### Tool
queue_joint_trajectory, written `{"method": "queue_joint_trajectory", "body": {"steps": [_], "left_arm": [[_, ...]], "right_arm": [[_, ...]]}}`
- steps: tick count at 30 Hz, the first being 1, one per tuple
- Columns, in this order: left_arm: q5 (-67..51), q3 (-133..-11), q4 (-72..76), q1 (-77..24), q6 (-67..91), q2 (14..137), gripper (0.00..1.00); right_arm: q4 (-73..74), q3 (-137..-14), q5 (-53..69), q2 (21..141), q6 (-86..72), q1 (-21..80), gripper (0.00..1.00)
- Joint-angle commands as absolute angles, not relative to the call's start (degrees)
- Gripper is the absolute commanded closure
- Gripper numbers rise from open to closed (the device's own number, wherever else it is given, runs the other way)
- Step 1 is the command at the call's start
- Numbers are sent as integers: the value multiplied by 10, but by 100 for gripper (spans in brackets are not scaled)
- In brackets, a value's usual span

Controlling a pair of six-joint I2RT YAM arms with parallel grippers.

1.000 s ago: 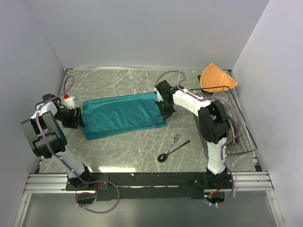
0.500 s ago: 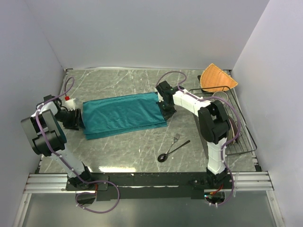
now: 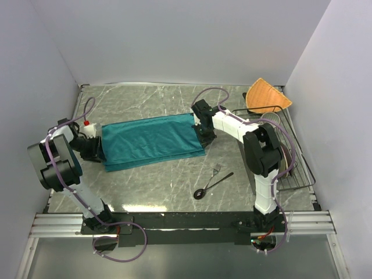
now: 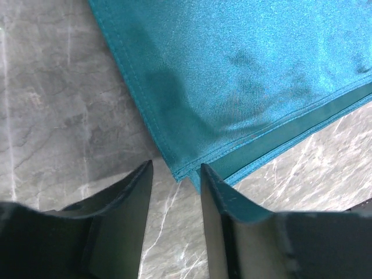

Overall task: Fold the napkin into a case and place the utensils inside
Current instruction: Smooth out the rectangle-folded napkin at the center of the board.

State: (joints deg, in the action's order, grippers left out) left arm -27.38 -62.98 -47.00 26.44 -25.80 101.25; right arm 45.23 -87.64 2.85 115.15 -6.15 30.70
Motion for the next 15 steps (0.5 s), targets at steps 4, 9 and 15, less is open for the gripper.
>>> {"method": "queue_joint_trajectory", "body": {"steps": [4,9,15], "left_arm": [[-289,-623,-479,260,-267,1003,68],[-289,-621,-484,259,-270,1004,76],[-292,-622,-490,258,-271,1004,89]], "right_arm": [[455,-877,18,1127,-63,304,100],[455,-878,18,1128,-62,305,100],[457,-880,20,1127,-62,304,100]]}}
